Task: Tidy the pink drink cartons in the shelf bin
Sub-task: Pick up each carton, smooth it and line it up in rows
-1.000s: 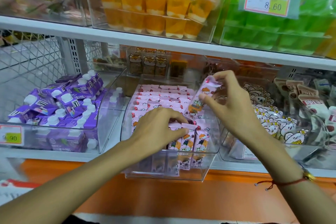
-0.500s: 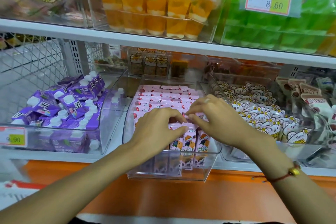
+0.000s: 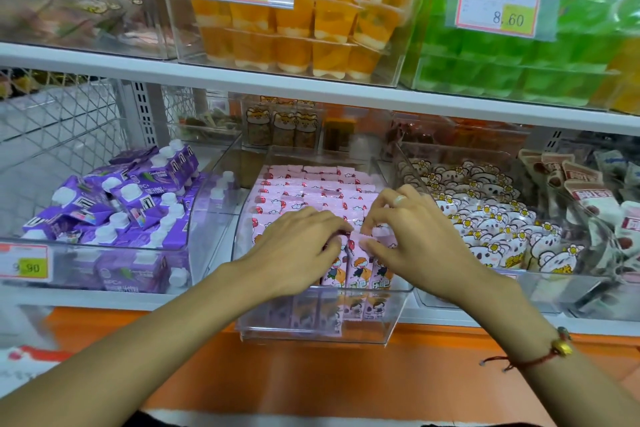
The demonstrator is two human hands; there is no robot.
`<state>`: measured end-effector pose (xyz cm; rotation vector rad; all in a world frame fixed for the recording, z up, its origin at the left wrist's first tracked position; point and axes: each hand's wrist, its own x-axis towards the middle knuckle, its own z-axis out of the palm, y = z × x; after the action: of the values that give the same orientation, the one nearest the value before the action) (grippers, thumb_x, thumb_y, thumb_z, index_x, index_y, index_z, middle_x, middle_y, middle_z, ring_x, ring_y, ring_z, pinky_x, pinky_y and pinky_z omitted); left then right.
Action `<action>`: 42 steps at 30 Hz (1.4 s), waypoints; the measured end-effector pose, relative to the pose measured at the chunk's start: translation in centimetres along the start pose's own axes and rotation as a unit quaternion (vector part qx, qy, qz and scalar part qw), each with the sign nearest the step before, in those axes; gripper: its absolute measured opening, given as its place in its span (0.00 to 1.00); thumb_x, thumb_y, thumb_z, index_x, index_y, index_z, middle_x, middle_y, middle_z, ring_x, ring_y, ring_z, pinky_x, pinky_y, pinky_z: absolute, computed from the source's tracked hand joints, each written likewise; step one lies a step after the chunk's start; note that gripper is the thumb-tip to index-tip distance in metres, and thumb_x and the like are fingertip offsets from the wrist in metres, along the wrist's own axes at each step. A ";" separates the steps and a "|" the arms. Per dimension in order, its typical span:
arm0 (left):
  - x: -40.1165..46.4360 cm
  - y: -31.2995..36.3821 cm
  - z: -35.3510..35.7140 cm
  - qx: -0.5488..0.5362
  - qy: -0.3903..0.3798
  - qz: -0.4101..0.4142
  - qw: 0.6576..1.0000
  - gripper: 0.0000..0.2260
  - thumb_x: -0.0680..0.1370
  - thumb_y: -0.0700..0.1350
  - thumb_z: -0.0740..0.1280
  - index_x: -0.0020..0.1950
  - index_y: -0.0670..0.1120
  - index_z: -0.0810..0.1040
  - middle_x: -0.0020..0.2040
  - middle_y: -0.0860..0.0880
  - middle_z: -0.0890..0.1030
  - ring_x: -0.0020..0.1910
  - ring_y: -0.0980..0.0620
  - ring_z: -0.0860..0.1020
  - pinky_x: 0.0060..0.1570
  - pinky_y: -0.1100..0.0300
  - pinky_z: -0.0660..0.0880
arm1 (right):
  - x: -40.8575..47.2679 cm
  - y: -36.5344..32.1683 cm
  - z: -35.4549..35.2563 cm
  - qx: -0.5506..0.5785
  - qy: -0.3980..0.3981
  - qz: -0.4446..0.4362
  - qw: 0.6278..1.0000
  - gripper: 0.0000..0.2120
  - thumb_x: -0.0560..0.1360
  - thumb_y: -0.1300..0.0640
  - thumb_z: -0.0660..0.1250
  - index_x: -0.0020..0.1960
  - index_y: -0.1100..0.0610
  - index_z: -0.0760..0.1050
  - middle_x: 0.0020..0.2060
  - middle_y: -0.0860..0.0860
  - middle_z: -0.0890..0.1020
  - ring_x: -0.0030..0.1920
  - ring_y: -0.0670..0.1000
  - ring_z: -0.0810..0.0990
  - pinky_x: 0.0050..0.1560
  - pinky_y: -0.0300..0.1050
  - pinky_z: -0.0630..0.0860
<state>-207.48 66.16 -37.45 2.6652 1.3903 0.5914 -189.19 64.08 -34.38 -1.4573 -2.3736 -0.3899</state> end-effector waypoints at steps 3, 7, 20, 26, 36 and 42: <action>-0.1 0.1 0.0 -0.018 0.020 -0.007 1.000 0.14 0.83 0.47 0.54 0.65 0.52 0.74 0.59 0.54 0.78 0.60 0.52 0.71 0.52 0.60 0.65 | -0.1 0.0 -0.6 0.138 0.071 0.034 0.987 0.03 0.76 0.53 0.66 0.47 0.51 0.75 0.48 0.47 0.78 0.52 0.49 0.73 0.49 0.46 0.67; -0.4 0.4 -0.7 -0.179 0.101 -0.058 0.977 0.15 0.83 0.54 0.54 0.65 0.55 0.74 0.61 0.59 0.76 0.61 0.57 0.71 0.58 0.57 0.69 | 0.2 -0.6 -1.9 0.339 0.223 0.106 0.908 0.02 0.79 0.60 0.63 0.48 0.58 0.72 0.38 0.47 0.78 0.37 0.41 0.78 0.39 0.39 0.74; -1.2 0.9 -1.9 -0.391 0.103 -0.086 0.911 0.13 0.73 0.51 0.71 0.57 0.57 0.77 0.53 0.59 0.80 0.48 0.57 0.80 0.54 0.56 0.78 | 1.1 -1.2 -1.4 0.633 0.191 0.277 0.697 0.05 0.79 0.60 0.63 0.53 0.60 0.74 0.40 0.52 0.81 0.40 0.47 0.80 0.41 0.36 0.79; -1.1 1.3 -2.0 -0.432 0.109 -0.054 0.893 0.12 0.80 0.46 0.63 0.64 0.53 0.73 0.58 0.56 0.80 0.56 0.63 0.78 0.55 0.66 0.74 | 1.4 -1.4 -1.7 0.757 0.102 0.208 0.611 0.13 0.79 0.57 0.60 0.63 0.57 0.72 0.53 0.49 0.81 0.54 0.47 0.79 0.58 0.42 0.74; -1.7 1.8 -1.9 -0.210 0.226 -0.021 0.951 0.21 0.71 0.55 0.73 0.62 0.58 0.72 0.57 0.64 0.75 0.56 0.64 0.73 0.51 0.68 0.72 | 0.7 -2.6 -1.4 0.665 0.140 0.227 0.698 0.17 0.71 0.62 0.72 0.58 0.63 0.72 0.51 0.57 0.83 0.52 0.53 0.83 0.55 0.47 0.80; -1.5 1.2 -2.3 -0.230 0.256 -0.001 0.939 0.16 0.75 0.45 0.71 0.62 0.55 0.74 0.56 0.61 0.79 0.57 0.62 0.76 0.57 0.60 0.74 | 0.4 -3.0 -1.7 0.625 0.153 0.179 0.744 0.13 0.69 0.59 0.74 0.50 0.57 0.74 0.45 0.50 0.82 0.51 0.49 0.83 0.54 0.44 0.78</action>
<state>-208.16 63.99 -35.44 2.2125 1.1461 1.4828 -191.83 62.45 -32.84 -0.9432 -1.3681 0.8604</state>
